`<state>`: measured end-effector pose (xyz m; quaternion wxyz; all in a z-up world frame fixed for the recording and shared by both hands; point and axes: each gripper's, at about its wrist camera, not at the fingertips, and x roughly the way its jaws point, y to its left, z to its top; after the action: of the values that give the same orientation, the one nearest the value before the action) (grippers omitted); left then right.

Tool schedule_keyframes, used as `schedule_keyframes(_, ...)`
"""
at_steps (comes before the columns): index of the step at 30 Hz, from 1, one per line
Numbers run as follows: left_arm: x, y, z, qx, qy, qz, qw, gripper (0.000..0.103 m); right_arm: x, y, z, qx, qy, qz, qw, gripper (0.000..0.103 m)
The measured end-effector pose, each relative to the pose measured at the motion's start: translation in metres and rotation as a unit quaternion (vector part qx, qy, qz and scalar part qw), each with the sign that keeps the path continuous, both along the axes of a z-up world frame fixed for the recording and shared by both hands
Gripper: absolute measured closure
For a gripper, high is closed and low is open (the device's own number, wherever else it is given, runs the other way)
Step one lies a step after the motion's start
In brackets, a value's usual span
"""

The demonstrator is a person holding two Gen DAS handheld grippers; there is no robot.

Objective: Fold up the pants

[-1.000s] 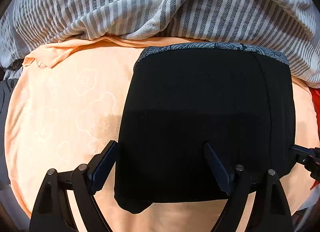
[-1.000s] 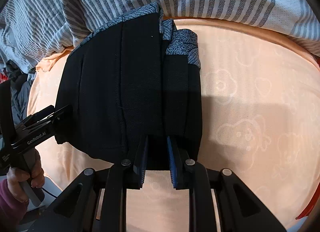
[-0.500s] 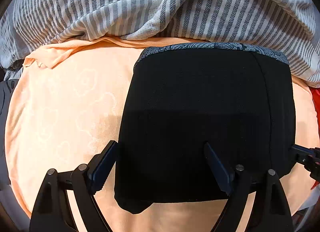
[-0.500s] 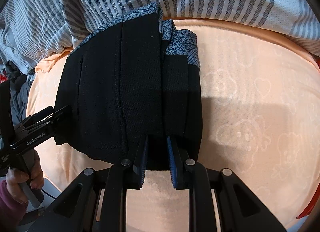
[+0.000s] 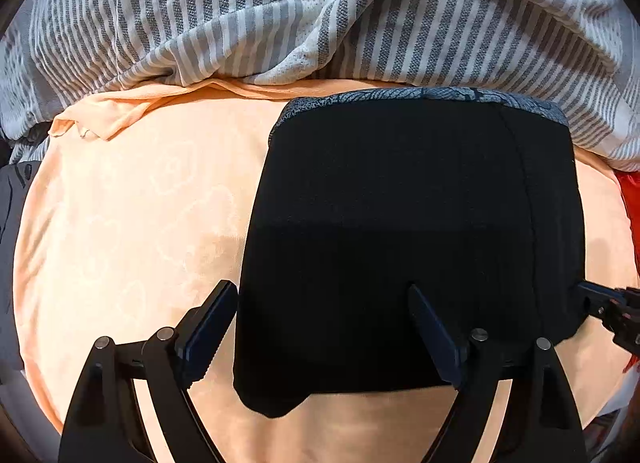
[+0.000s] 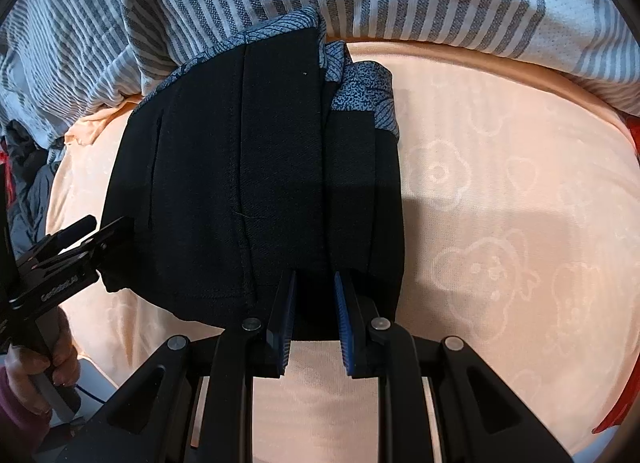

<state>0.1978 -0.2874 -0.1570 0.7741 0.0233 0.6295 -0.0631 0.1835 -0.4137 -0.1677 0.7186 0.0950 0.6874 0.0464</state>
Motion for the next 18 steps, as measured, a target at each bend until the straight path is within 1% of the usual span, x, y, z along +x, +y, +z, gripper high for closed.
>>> schedule_keyframes(8, -0.012, 0.007, 0.009, -0.007, 0.003, -0.022, 0.9997, 0.015, 0.001, 0.004, -0.001, -0.012, 0.000, -0.008, 1.000, 0.082)
schedule_keyframes(14, -0.021, 0.015, 0.019, -0.011, 0.004, -0.050, 0.9987, 0.015, 0.002, 0.007, 0.000, -0.019, -0.001, -0.031, 0.999, 0.082)
schedule_keyframes(18, -0.024, 0.021, 0.024, -0.016, 0.006, -0.064, 0.9978, 0.015, -0.001, 0.011, 0.001, -0.035, 0.001, -0.041, 0.999, 0.082)
